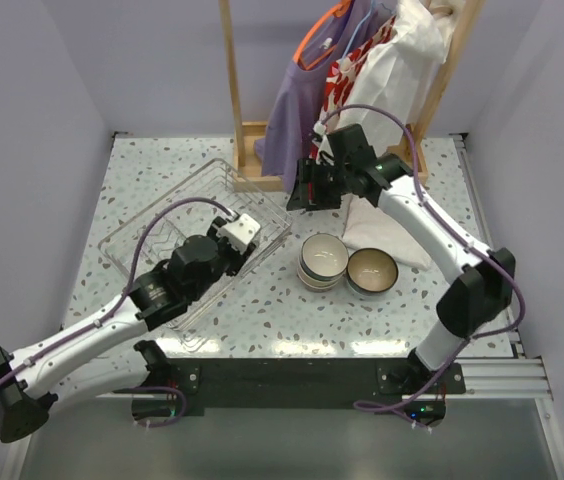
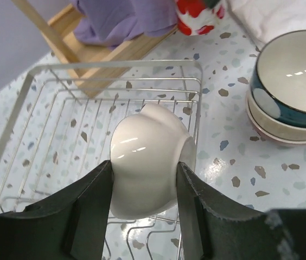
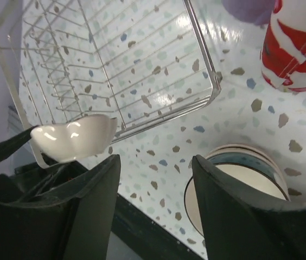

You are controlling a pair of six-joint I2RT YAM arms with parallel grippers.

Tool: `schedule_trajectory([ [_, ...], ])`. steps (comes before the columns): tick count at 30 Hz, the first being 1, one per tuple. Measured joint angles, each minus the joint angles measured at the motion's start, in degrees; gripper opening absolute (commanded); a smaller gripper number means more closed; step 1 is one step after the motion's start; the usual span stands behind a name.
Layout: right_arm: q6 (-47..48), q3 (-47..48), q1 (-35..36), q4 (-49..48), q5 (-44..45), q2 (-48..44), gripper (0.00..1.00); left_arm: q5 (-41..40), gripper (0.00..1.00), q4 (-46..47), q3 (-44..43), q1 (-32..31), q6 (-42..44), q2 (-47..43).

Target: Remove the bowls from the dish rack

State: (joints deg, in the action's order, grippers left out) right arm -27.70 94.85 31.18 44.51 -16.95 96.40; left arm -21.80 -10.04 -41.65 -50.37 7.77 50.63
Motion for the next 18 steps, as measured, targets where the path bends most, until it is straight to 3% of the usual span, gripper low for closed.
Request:
schedule_trajectory([
  [5,2.0,-10.0,0.4,-8.0,3.3,-11.4,0.69,2.8,0.02,-3.9,-3.9,6.9,-10.5,3.7],
  [12,7.5,-19.2,0.7,-12.7,7.0,-18.5,0.75,7.1,0.0,-7.9,-12.4,7.2,-17.3,8.6],
  [18,14.6,-29.0,3.2,-18.7,8.9,-25.3,0.83,5.9,0.0,-14.8,-21.6,7.2,-23.2,14.1],
])
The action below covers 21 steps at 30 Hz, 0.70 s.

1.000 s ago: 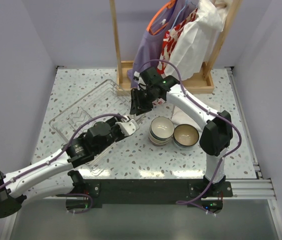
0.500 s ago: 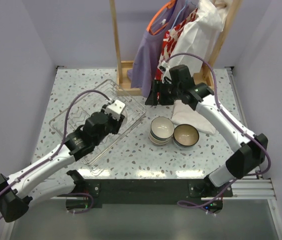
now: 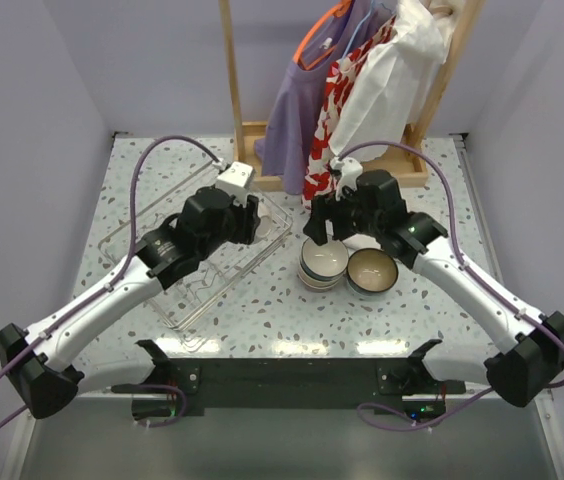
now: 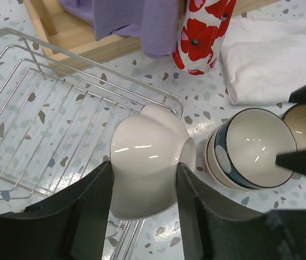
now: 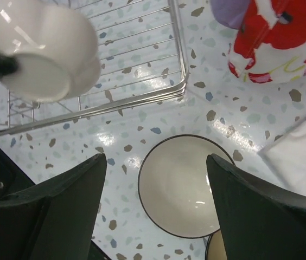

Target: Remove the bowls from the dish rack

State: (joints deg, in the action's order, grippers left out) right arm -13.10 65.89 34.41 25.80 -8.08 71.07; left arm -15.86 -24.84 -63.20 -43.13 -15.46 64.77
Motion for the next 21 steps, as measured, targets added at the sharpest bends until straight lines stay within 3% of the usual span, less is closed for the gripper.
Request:
schedule_trajectory([
  [9,15.0,-12.7,14.2,-17.0,9.8,-5.2,0.96,-4.9,0.0,-15.5,-16.2,0.5,-18.1,12.8],
  [21,27.3,-22.5,26.4,-42.5,27.1,0.6,0.98,-7.0,0.0,-29.9,-22.3,1.5,-46.4,20.0],
])
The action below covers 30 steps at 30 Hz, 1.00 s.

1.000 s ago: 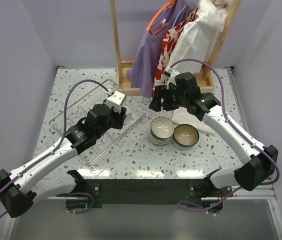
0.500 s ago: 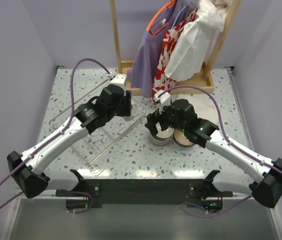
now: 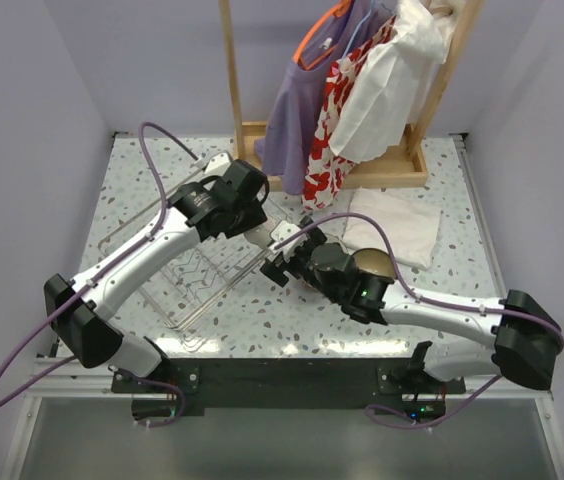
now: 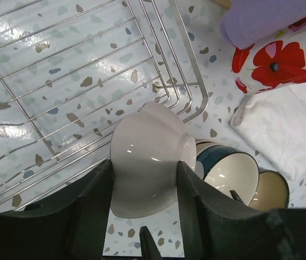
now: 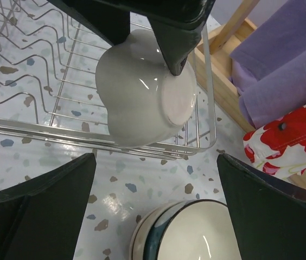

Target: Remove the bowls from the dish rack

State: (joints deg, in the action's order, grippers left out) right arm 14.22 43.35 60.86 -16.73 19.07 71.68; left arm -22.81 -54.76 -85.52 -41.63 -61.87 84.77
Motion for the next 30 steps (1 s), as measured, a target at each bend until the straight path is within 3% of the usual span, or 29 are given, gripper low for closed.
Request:
schedule_trajectory([
  [11,9.7,-1.3,6.1,-18.3,11.6,9.0,0.98,-2.1,0.0,-4.1,-0.5,0.3,-14.0,-2.0],
  [17,19.6,-1.1,9.6,-32.4,20.7,17.6,0.91,-2.1,0.0,-4.2,-0.5,0.7,-17.1,-3.1],
  [24,32.5,1.0,10.8,-48.6,28.7,27.2,0.69,-1.6,0.0,-4.2,-0.5,0.7,-18.3,-3.1],
  [30,39.2,2.0,11.1,-53.4,31.3,29.2,0.46,-0.8,0.0,-4.2,-0.5,0.9,-18.6,-3.1],
])
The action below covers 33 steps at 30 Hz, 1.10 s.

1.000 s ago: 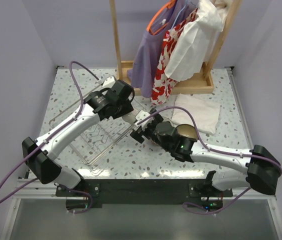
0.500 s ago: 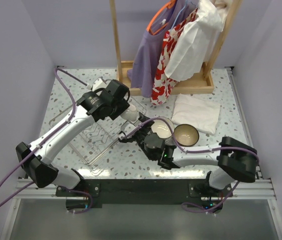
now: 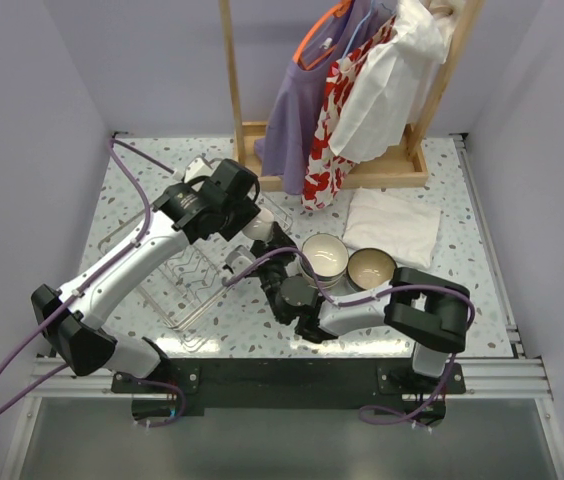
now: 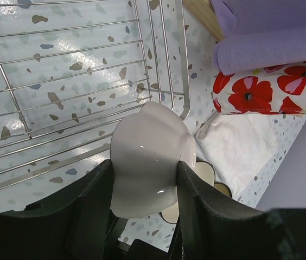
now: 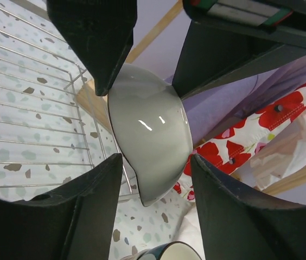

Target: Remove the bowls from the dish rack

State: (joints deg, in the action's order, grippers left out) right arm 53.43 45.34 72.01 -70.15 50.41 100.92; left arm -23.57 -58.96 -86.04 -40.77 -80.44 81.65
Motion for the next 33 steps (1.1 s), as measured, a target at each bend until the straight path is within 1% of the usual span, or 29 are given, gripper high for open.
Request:
schedule_trajectory([
  [2,1.6,0.3,0.0,-0.8,0.5,0.2,0.4,0.5,0.0,0.1,0.0,0.2,0.0,0.0],
  [3,2.3,0.5,0.1,-1.4,0.9,0.4,0.33,0.7,0.0,0.1,0.0,0.3,0.0,0.0],
  [5,4.2,1.1,0.1,-1.9,1.4,1.1,0.25,1.1,0.0,0.6,0.0,0.5,0.0,0.0],
  [6,5.5,1.5,0.1,-2.0,1.6,1.7,0.14,1.2,0.0,0.7,0.2,0.7,-0.2,-0.1],
  [8,7.1,1.9,0.2,-2.3,2.1,2.5,0.02,1.7,0.0,0.9,0.9,1.2,-1.1,-0.1],
  [9,7.3,2.3,0.2,-2.8,3.3,2.8,0.0,2.4,0.0,1.0,1.2,1.4,-1.7,-0.1],
  [11,7.5,2.5,-0.7,-2.7,4.2,3.0,0.0,4.4,0.02,0.7,2.0,1.3,-1.6,-0.5],
  [12,7.6,2.5,-0.7,-2.7,4.3,3.1,0.0,4.8,0.07,0.9,2.0,1.2,-1.4,-0.6],
  [13,7.8,2.5,-0.7,-2.7,4.3,3.1,0.0,5.2,0.08,1.0,2.0,1.1,-1.2,-0.7],
  [17,7.5,2.3,-0.7,-1.8,5.9,3.1,0.0,5.5,0.07,1.4,2.5,1.3,-0.8,-2.4],
  [20,6.0,2.3,-0.2,-1.6,5.3,2.8,0.0,5.3,0.14,3.8,3.1,1.6,-0.4,-4.1],
  [21,5.4,2.3,0.1,-1.6,5.0,2.5,0.0,5.3,0.21,4.4,3.4,1.8,-0.3,-4.5],
  [23,3.4,2.3,0.5,-1.4,4.4,1.7,0.0,5.1,0.27,5.0,3.5,2.3,0.1,-4.7],
  [24,2.3,2.3,0.6,-0.9,4.0,1.2,0.0,5.0,0.34,5.4,3.5,2.6,0.5,-4.8],
  [25,1.1,2.3,0.7,-0.2,3.9,0.5,0.0,4.8,0.38,5.7,3.5,2.9,1.1,-4.8],
  [26,0.0,2.3,0.7,0.4,3.9,-0.3,0.0,4.3,0.45,6.1,3.5,3.2,2.0,-4.8],
  [28,-1.7,2.3,0.7,1.8,3.9,-1.9,0.0,2.9,0.55,6.8,3.5,3.4,4.0,-5.2],
  [29,-2.7,2.3,0.6,2.6,3.9,-2.7,0.0,1.9,0.62,7.4,3.5,3.6,5.5,-5.6],
  [33,-6.8,2.3,0.0,8.5,3.9,-5.7,0.0,-3.8,0.76,9.7,2.8,3.7,14.5,-8.2],
])
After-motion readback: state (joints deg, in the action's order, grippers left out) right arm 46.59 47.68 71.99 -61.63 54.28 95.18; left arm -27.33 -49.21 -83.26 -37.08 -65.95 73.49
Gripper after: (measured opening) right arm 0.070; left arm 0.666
